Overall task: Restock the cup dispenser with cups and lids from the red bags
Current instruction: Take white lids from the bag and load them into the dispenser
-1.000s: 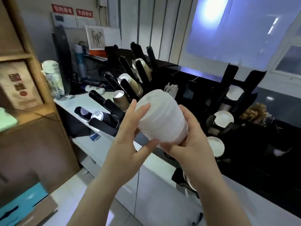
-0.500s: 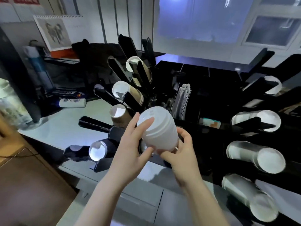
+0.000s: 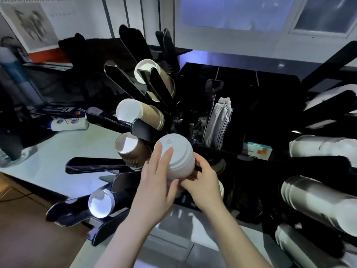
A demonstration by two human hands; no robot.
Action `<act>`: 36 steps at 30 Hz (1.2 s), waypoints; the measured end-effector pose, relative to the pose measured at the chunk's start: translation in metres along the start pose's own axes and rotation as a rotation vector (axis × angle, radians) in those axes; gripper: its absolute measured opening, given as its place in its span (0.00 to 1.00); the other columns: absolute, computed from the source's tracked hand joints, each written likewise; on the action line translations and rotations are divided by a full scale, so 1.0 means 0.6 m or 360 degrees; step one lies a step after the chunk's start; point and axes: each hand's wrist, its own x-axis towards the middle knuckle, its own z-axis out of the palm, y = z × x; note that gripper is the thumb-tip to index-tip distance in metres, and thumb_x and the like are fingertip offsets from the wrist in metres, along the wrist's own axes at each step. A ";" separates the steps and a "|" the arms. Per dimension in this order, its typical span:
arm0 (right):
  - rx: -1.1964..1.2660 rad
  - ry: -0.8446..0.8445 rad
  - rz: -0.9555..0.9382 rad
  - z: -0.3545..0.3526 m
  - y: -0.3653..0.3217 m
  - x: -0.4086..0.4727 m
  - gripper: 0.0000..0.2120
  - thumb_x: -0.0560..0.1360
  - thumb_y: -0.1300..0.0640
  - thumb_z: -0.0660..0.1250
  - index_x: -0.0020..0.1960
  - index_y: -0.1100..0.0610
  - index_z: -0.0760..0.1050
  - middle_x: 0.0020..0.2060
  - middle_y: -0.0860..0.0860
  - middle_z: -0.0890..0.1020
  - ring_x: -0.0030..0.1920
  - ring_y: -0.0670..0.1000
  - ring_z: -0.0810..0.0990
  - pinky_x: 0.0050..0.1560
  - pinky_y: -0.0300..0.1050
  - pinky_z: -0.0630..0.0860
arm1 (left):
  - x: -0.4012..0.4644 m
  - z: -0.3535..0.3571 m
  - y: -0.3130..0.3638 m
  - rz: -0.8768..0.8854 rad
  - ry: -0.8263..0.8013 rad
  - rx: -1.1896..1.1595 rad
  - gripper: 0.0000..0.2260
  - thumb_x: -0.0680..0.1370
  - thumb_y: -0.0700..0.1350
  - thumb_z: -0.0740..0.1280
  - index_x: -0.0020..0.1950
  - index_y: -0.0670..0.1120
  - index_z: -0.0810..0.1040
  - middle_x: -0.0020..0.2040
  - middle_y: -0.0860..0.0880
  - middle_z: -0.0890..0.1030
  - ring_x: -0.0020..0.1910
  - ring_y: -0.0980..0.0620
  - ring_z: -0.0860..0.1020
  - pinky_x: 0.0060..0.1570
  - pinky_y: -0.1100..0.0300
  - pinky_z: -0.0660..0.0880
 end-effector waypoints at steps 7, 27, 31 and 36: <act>-0.0086 0.0043 0.0072 -0.003 0.020 0.008 0.40 0.66 0.71 0.68 0.74 0.48 0.62 0.63 0.44 0.75 0.61 0.46 0.77 0.59 0.49 0.78 | 0.002 0.022 -0.006 -0.0063 -0.0117 -0.0059 0.32 0.76 0.40 0.65 0.76 0.51 0.54 0.77 0.57 0.43 0.72 0.47 0.59 0.64 0.60 0.60; -0.0476 0.0561 0.0088 -0.073 0.033 -0.061 0.33 0.65 0.54 0.77 0.63 0.43 0.63 0.50 0.39 0.79 0.47 0.36 0.80 0.38 0.26 0.73 | 0.015 0.062 0.047 0.0220 -0.0363 -0.0258 0.28 0.73 0.32 0.62 0.72 0.47 0.64 0.76 0.57 0.54 0.69 0.57 0.60 0.65 0.55 0.67; -0.0501 0.0641 0.0139 -0.066 0.036 -0.064 0.34 0.68 0.58 0.74 0.68 0.49 0.61 0.49 0.41 0.78 0.44 0.40 0.79 0.40 0.30 0.72 | 0.022 0.067 0.054 0.0290 -0.0384 -0.0212 0.27 0.73 0.33 0.64 0.71 0.47 0.65 0.74 0.59 0.52 0.70 0.53 0.62 0.65 0.64 0.58; -0.0501 0.0725 0.0163 -0.050 0.036 -0.079 0.35 0.71 0.60 0.72 0.71 0.52 0.58 0.46 0.39 0.76 0.45 0.44 0.79 0.47 0.41 0.76 | 0.023 0.073 0.055 0.0339 -0.0398 -0.0220 0.27 0.73 0.33 0.65 0.70 0.47 0.65 0.74 0.59 0.52 0.70 0.53 0.62 0.63 0.71 0.54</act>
